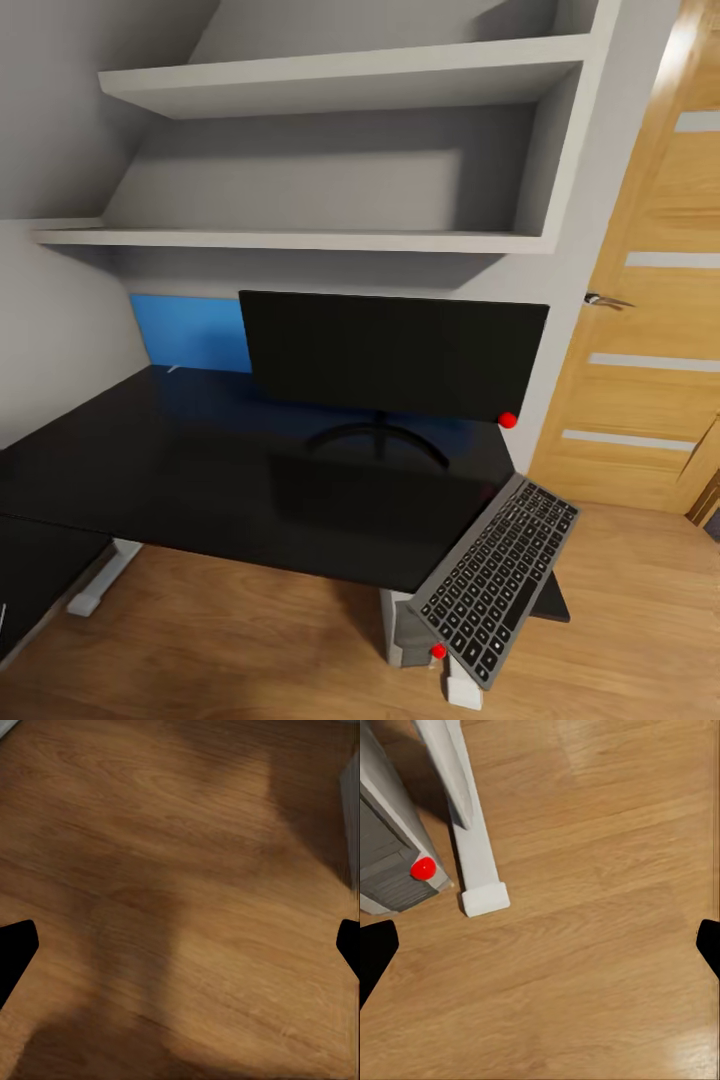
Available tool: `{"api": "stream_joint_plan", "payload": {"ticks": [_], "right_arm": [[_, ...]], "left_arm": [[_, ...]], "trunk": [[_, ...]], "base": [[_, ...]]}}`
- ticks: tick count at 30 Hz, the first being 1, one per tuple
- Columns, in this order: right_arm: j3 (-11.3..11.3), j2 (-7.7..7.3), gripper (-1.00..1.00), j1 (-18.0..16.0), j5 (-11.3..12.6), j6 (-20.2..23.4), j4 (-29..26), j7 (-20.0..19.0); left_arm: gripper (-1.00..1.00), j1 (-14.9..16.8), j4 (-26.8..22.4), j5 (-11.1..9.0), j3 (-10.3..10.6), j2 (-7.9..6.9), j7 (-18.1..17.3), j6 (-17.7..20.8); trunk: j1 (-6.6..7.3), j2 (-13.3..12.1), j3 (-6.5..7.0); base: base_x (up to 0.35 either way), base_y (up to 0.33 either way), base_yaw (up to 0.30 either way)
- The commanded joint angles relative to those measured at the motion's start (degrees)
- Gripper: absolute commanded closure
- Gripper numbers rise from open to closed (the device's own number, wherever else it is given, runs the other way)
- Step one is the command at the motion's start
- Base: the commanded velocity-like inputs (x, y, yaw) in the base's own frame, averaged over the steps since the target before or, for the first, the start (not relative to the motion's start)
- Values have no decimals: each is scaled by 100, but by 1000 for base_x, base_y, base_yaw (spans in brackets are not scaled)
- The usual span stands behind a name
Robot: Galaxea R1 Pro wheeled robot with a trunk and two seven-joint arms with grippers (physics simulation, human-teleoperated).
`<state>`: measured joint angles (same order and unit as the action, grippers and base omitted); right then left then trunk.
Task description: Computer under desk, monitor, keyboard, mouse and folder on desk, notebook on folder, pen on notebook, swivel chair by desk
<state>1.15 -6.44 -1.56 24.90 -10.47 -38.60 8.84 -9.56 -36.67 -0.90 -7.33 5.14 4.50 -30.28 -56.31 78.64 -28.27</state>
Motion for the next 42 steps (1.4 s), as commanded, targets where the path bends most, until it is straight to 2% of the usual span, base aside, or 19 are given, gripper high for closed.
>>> {"api": "stream_joint_plan", "payload": {"ticks": [1,11,27,29,36,42], "right_arm": [[10,1,-100,-3,49,-25,2,19],[8,4,-100,-3,57,-166,7,20],[10,11,-100,-3,63,-279,19,44],[9,11,-100,-3,61,-285,19,38],[1,9,-100,-3,59,-289,24,38],[-1,6,-100,-3,59,-306,28,30]], "left_arm": [[-100,-2,190,-7,2,9,-2,3],[-100,-2,332,-1,31,20,-16,5],[-100,-2,336,13,47,30,-28,5],[-100,-2,339,69,47,30,-26,5],[-100,-2,339,165,33,35,-23,-3],[-100,-2,390,177,46,39,-28,3]], "trunk": [[0,3,-5],[0,3,-9],[0,3,-111],[0,3,-122],[0,3,-129],[0,3,-118]], "base": [[81,-321,0],[31,-177,-205],[-285,-42,-160],[-226,-226,-21],[-60,-167,-36],[45,-20,-252]]}}
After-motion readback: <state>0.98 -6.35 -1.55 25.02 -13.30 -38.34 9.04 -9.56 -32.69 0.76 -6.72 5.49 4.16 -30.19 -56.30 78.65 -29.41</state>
